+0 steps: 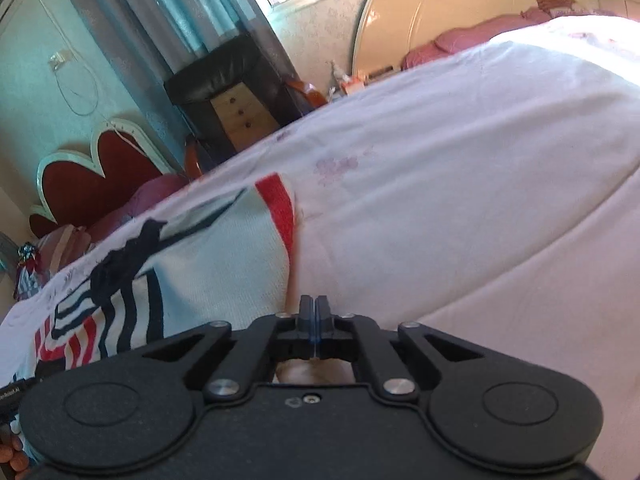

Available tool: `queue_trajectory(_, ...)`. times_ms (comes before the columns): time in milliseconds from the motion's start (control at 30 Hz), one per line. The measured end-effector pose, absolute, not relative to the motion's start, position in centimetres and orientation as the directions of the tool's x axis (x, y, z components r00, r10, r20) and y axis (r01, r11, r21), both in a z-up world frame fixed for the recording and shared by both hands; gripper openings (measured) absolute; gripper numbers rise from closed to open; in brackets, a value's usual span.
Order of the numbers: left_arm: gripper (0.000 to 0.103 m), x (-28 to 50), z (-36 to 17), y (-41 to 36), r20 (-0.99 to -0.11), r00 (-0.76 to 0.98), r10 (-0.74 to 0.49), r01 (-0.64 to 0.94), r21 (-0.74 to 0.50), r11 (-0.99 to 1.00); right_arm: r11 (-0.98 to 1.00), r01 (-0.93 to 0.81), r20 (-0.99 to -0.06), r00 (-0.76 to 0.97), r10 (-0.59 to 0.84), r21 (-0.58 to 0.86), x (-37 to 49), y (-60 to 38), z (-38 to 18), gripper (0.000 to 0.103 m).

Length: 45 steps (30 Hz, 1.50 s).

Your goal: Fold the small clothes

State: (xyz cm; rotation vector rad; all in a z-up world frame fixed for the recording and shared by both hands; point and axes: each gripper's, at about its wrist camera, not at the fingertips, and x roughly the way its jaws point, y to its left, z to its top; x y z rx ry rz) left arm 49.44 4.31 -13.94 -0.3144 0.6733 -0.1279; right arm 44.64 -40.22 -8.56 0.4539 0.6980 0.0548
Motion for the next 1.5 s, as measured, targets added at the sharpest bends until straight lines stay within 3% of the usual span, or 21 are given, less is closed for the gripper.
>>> queue_trajectory(133, 0.011, 49.7, -13.8, 4.0, -0.603, 0.772, -0.202, 0.009, -0.308, 0.951, 0.906, -0.011, -0.543, 0.797, 0.264, 0.423, 45.4, -39.2, -7.0, 0.014)
queue_trajectory(200, 0.012, 49.5, -13.7, 4.0, -0.61, 0.769, -0.189, -0.01, -0.308, 0.951, 0.935, -0.036, -0.605, 0.754, 0.258, 0.353, 46.9, -37.6, -7.9, 0.012)
queue_trajectory(233, 0.018, 49.3, -13.5, 4.1, -0.614, 0.77, -0.172, -0.031, -0.304, 0.952, 0.954, -0.029, -0.654, 0.722, 0.226, 0.298, 47.6, -36.9, -8.7, 0.011)
queue_trajectory(267, 0.023, 48.5, -13.0, 4.5, -0.612, 0.781, -0.123, -0.074, -0.287, 0.955, 0.962, -0.033, -0.64, 0.74, 0.206, 0.272, 47.3, -36.8, -8.7, 0.011)
queue_trajectory(300, 0.045, 47.5, -12.4, 4.7, -0.594, 0.803, -0.051, -0.126, -0.253, 0.959, 0.965, -0.024, -0.649, 0.735, 0.195, 0.262, 47.2, -36.6, -8.3, 0.012)
queue_trajectory(333, 0.061, 46.4, -11.8, 5.0, -0.564, 0.826, 0.007, -0.165, -0.23, 0.959, 0.966, -0.019, -0.645, 0.741, 0.188, 0.259, 46.8, -36.6, -7.7, 0.015)
queue_trajectory(500, 0.06, 45.6, -11.1, 2.9, -0.52, 0.843, -0.135, -0.017, -0.276, 0.961, 0.957, -0.116, -0.589, 0.766, 0.256, 0.265, 43.5, -34.9, -6.2, 0.015)
queue_trajectory(567, 0.061, 46.9, -12.0, 0.9, -0.562, 0.805, -0.188, 0.047, -0.255, 0.966, 0.952, -0.133, -0.615, 0.736, 0.281, 0.276, 43.2, -33.8, -7.0, 0.014)
queue_trajectory(600, 0.061, 47.9, -12.8, 0.2, -0.605, 0.771, -0.198, 0.061, -0.24, 0.969, 0.958, -0.121, -0.652, 0.709, 0.268, 0.261, 43.4, -33.2, -7.7, 0.014)
queue_trajectory(767, 0.065, 46.3, -11.4, 0.8, -0.571, 0.801, -0.182, 0.094, -0.181, 0.979, 0.96, -0.053, -0.661, 0.715, 0.228, 0.273, 42.8, -32.0, -6.7, 0.019)
queue_trajectory(967, 0.069, 42.0, -12.2, 8.1, -0.575, 0.8, -0.172, -0.014, -0.305, 0.952, 0.959, -0.079, -0.634, 0.735, 0.24, 0.272, 40.3, -29.7, -5.6, 0.021)
queue_trajectory(1267, 0.068, 46.8, -13.4, 6.4, -0.558, 0.704, -0.439, 0.163, -0.474, 0.865, 0.946, -0.065, -0.64, 0.722, 0.264, 0.317, 38.9, -24.7, -5.8, 0.023)
queue_trajectory(1333, 0.068, 46.6, -12.8, 6.3, -0.463, 0.706, -0.536, 0.219, -0.577, 0.787, 0.948, -0.053, -0.643, 0.722, 0.254, 0.314, 39.0, -24.4, -5.8, 0.023)
queue_trajectory(1500, 0.068, 43.1, -10.7, 8.1, -0.367, 0.749, -0.552, 0.199, -0.67, 0.715, 0.954, -0.025, -0.623, 0.752, 0.216, 0.3, 38.1, -25.3, -4.8, 0.025)
